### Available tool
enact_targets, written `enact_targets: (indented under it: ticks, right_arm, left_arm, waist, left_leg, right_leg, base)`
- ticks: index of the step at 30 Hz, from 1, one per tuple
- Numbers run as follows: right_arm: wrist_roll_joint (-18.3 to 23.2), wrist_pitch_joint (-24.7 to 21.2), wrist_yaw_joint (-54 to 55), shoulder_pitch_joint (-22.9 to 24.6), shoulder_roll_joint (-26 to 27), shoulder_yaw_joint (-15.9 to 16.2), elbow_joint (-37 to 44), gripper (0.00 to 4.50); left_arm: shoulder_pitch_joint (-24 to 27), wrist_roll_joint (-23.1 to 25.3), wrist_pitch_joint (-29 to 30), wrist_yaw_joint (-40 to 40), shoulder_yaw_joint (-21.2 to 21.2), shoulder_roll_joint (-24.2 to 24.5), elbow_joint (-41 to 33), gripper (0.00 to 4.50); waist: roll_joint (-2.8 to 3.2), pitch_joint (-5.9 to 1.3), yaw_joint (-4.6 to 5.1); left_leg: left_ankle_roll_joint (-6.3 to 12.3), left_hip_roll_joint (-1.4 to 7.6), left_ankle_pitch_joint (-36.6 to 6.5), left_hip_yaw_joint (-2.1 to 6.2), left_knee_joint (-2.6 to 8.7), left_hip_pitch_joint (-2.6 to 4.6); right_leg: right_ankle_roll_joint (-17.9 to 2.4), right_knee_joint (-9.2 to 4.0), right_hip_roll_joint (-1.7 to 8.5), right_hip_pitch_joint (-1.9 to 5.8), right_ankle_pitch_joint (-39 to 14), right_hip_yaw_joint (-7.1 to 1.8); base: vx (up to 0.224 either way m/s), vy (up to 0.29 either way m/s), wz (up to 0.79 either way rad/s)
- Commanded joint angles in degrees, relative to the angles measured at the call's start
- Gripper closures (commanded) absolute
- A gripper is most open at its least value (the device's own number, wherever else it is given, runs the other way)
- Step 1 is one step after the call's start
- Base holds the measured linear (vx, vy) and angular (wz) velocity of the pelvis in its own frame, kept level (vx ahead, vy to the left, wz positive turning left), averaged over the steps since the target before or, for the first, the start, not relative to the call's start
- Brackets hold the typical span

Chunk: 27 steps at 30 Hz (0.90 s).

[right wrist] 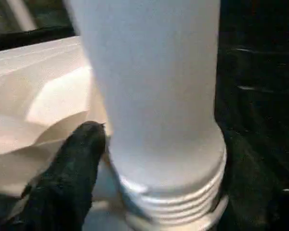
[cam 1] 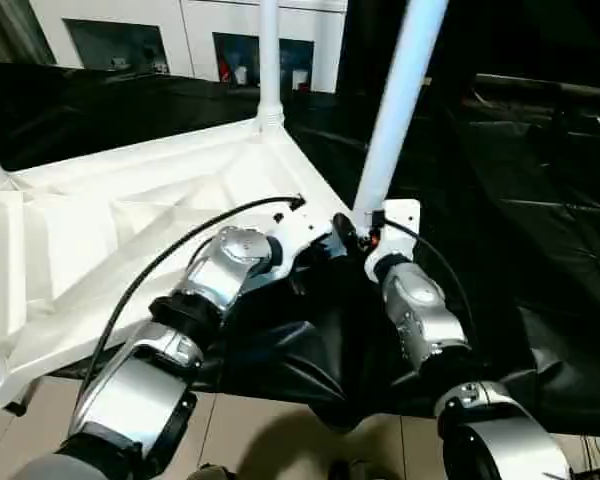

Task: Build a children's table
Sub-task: Rotate leg to tighten

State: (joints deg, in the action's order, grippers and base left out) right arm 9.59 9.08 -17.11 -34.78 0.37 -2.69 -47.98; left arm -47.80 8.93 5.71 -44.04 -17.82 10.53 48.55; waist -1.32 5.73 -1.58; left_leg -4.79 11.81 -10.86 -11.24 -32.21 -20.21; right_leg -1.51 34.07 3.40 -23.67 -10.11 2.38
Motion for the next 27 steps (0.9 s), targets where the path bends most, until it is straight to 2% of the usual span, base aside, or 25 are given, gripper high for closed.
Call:
enact_targets:
  ticks: [1,2,3,4,5,6,7,9,10,12,14,16,21,24,27]
  right_arm:
    - [0.27,-0.62,-4.35,0.32,-0.30,2.40,2.34,0.56]
    - [0.72,-3.07,-8.43,1.50,-2.66,3.32,5.20,0.42]
    - [0.91,-4.33,-10.59,2.14,-3.98,3.86,6.69,0.34]
    - [1.10,-6.68,-15.98,3.48,-6.94,5.05,9.60,0.34]
    - [1.19,-7.46,-18.77,4.19,-8.46,5.81,10.89,0.34]
    - [1.36,-8.02,-21.00,4.73,-9.68,6.37,11.92,0.34]
    - [1.58,-8.56,-25.37,5.74,-11.89,7.47,13.73,0.34]
    - [1.76,-8.18,-30.10,6.90,-14.25,8.69,15.78,0.34]
    - [2.14,-8.18,-33.90,7.73,-16.07,9.62,17.50,0.34]
    - [2.66,-8.30,-37.35,8.40,-17.74,10.45,19.19,0.34]
    - [3.51,-9.12,-41.18,8.52,-19.73,11.24,20.98,0.34]
    - [2.86,-8.86,-42.80,8.23,-20.77,12.12,21.32,0.34]
    - [1.07,-8.28,-45.47,7.48,-21.71,13.76,19.96,0.34]
    - [1.15,-8.86,-46.42,7.04,-21.54,13.87,19.41,0.60]
    - [1.54,-9.41,-47.04,6.92,-21.39,13.84,19.38,0.78]
  left_arm:
    - [1.74,1.14,-2.36,-1.96,-1.44,0.67,0.99,4.50]
    - [2.38,1.10,-3.55,-4.15,-1.92,1.90,-0.01,4.50]
    - [2.62,1.08,-3.96,-4.99,-2.10,2.37,-0.39,4.50]
    - [3.77,0.29,-5.07,-9.25,-2.55,3.94,-2.26,4.50]
    - [4.41,-0.12,-5.82,-11.34,-2.83,4.76,-3.32,4.50]
    - [5.04,-0.66,-7.56,-13.72,-3.22,5.53,-4.34,4.50]
    - [6.16,-1.72,-8.67,-17.78,-3.85,6.86,-6.18,4.50]
    - [7.31,-2.81,-10.00,-21.80,-4.58,8.39,-8.21,4.50]
    - [8.18,-3.91,-9.95,-24.61,-4.79,9.49,-9.95,4.50]
    - [8.91,-5.08,-9.59,-26.83,-4.69,10.39,-11.61,4.50]
    - [9.97,-7.01,-8.89,-30.52,-4.46,11.93,-14.91,4.50]
    - [10.41,-7.64,-8.91,-32.46,-4.48,12.95,-16.57,4.50]
    - [10.30,-7.43,-9.30,-32.81,-3.90,13.52,-16.74,4.50]
    - [10.29,-7.40,-9.07,-33.03,-3.59,13.77,-16.99,4.50]
    - [10.58,-7.64,-8.33,-33.17,-3.49,14.05,-17.78,4.50]
  waist:
    - [0.05,-3.51,-0.11]
    - [0.24,-3.58,-0.16]
    - [-0.07,-3.60,-0.25]
    - [0.06,-3.55,-0.23]
    - [0.02,-3.61,-0.22]
    - [0.30,-3.63,-0.31]
    - [0.48,-3.62,-0.24]
    - [0.43,-3.82,-0.38]
    - [0.96,-3.86,-0.42]
    - [0.83,-3.87,-0.46]
    - [0.84,-3.64,-0.61]
    - [0.87,-3.41,-0.74]
    - [0.73,-3.22,-0.79]
    - [0.49,-3.36,-0.72]
    - [0.49,-3.53,-0.77]
  left_leg:
    - [4.16,1.10,-9.09,0.65,3.35,-0.28]
    - [4.35,1.05,-8.47,0.60,3.24,-0.26]
    - [5.18,0.91,-6.90,0.55,3.09,-0.54]
    - [6.04,1.06,-6.07,0.52,3.06,-0.49]
    - [6.44,1.05,-5.70,0.50,2.96,-0.64]
    - [6.68,1.17,-5.23,0.62,2.99,-0.71]
    - [7.07,1.30,-5.31,0.47,2.90,-0.48]
    - [7.67,1.35,-4.01,0.52,2.70,-0.54]
    - [8.19,1.46,-3.35,0.33,2.57,-0.21]
    - [8.64,1.53,-3.04,0.22,2.47,-0.07]
    - [8.47,1.70,-4.30,0.13,2.59,-0.15]
    - [7.51,1.82,-6.09,0.05,2.72,-0.01]
    - [5.21,1.68,-8.34,0.08,2.89,0.14]
    - [5.38,1.61,-6.60,0.17,2.81,-0.07]
    - [6.24,1.59,-4.92,0.12,2.64,-0.11]
  right_leg:
    - [-10.40,-4.54,4.04,2.78,-14.97,-2.51]
    - [-10.95,-4.45,3.98,2.79,-13.48,-2.54]
    - [-11.60,-4.03,3.67,3.32,-9.59,-2.51]
    - [-12.50,-3.88,3.60,3.15,-7.13,-2.38]
    - [-12.80,-3.65,3.65,3.39,-6.06,-2.37]
    - [-13.23,-3.45,3.78,3.49,-5.14,-2.38]
    - [-14.39,-3.35,3.76,3.21,-3.11,-2.49]
    - [-15.69,-2.67,3.74,3.61,1.05,-2.54]
    - [-16.68,-2.38,3.68,3.29,3.88,-2.63]
    - [-17.61,-2.06,3.47,3.37,6.41,-2.56]
    - [-17.74,-2.21,3.54,3.41,4.72,-2.39]
    - [-17.33,-2.58,3.69,3.19,0.84,-2.41]
    - [-15.57,-3.24,3.82,3.00,-5.85,-2.61]
    - [-15.35,-2.99,3.80,3.16,-4.59,-2.60]
    - [-15.76,-2.61,3.74,3.24,-1.75,-2.58]
  base:
    - [0.000,0.000,0.00]
    - [0.000,0.000,0.00]
    - [0.000,0.000,0.00]
    - [0.000,0.000,0.00]
    - [0.000,0.000,0.00]
    - [0.000,0.000,0.00]
    - [0.000,0.000,0.00]
    - [0.026,0.008,0.00]
    - [0.051,0.015,0.00]
    - [0.000,0.000,0.00]
    - [0.000,0.000,0.00]
    - [0.000,0.000,0.00]
    - [0.000,0.000,0.00]
    - [0.000,0.000,0.00]
    - [0.000,0.000,0.00]
